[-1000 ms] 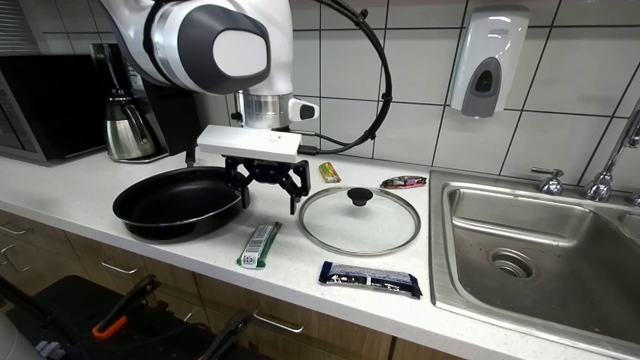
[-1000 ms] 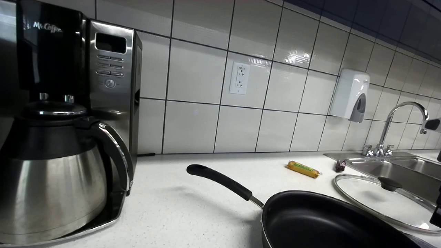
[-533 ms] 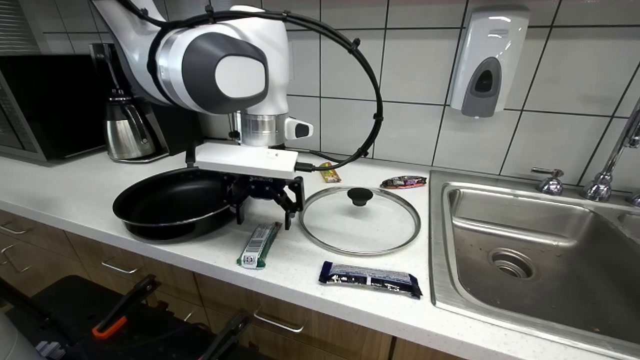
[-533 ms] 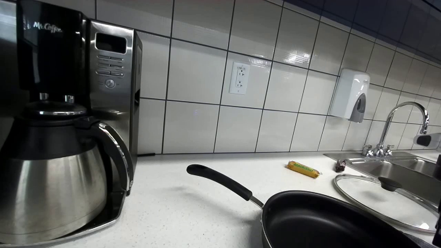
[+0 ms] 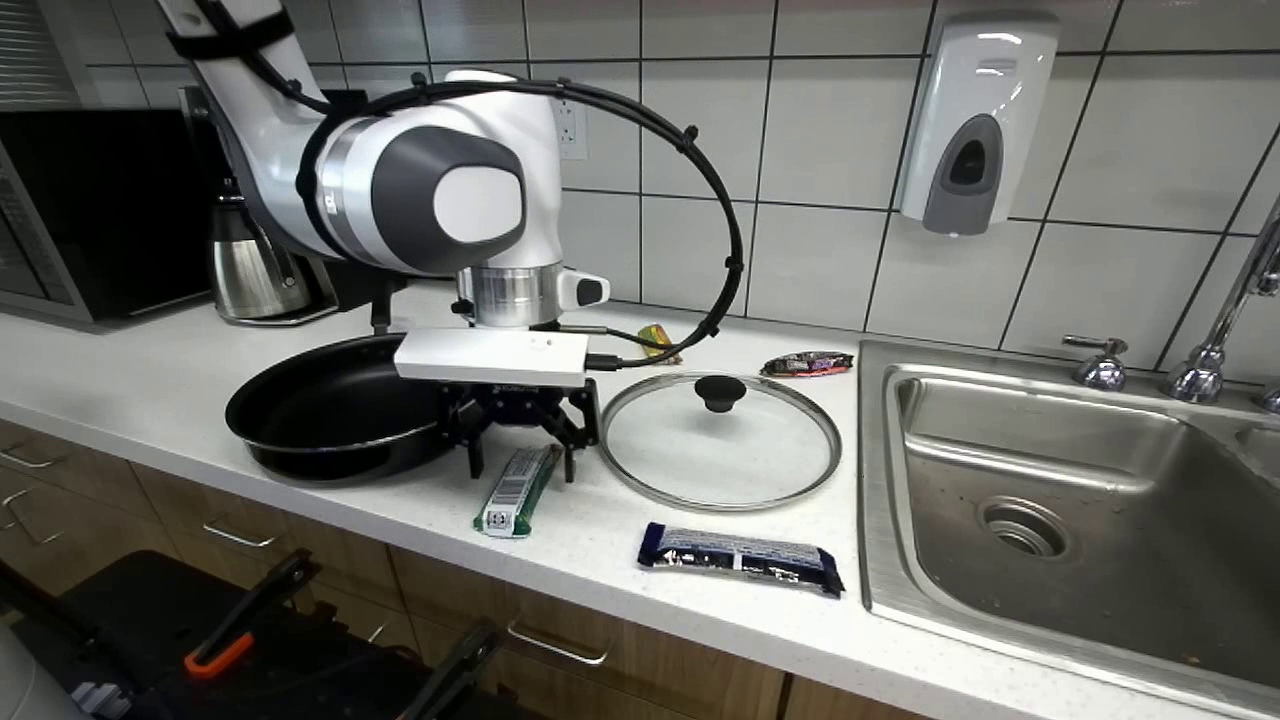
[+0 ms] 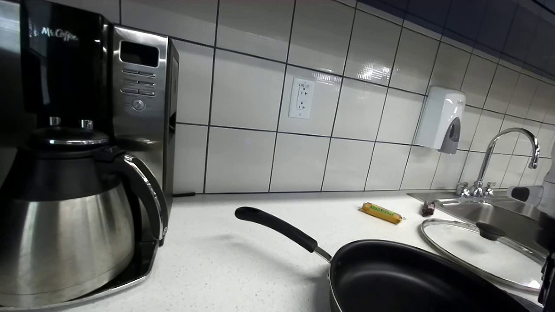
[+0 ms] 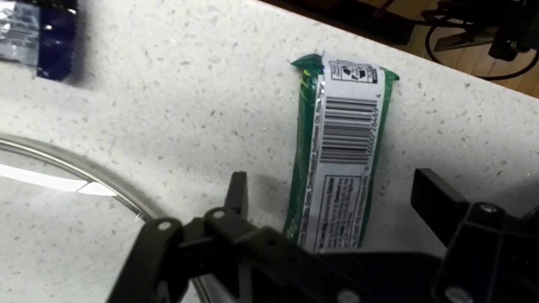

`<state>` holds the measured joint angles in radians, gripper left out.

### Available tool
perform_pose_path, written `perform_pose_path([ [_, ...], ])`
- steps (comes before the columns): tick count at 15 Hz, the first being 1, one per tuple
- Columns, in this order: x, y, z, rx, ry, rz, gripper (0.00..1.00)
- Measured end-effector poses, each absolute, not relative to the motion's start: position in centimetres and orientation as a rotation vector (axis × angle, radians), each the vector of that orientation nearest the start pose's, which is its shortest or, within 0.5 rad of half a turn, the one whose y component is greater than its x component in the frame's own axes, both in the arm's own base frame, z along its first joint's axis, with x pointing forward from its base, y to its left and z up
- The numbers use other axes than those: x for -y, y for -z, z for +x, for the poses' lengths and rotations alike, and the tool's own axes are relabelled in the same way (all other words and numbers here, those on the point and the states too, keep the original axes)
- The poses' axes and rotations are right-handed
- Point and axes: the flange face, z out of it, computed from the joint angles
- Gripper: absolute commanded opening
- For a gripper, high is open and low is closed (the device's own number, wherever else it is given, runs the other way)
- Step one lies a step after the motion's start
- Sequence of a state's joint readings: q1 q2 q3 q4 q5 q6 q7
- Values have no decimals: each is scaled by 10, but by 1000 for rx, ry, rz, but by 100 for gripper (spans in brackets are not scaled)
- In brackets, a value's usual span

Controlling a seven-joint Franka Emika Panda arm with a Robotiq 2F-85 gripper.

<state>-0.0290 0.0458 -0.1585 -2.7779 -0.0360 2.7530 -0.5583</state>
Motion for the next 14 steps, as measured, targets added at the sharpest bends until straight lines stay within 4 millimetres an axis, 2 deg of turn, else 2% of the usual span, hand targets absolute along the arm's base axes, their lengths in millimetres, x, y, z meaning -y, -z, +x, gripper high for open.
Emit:
perform_pose_path([
  [4,67,-190,371,640,-98,-3071,100],
  [5,67,-191,371,639,-93,-3072,75],
  [6,68,-191,372,637,-88,-3074,72],
  [12,69,-191,372,637,-83,-3076,25],
  [14,68,-191,372,638,-82,-3075,12],
])
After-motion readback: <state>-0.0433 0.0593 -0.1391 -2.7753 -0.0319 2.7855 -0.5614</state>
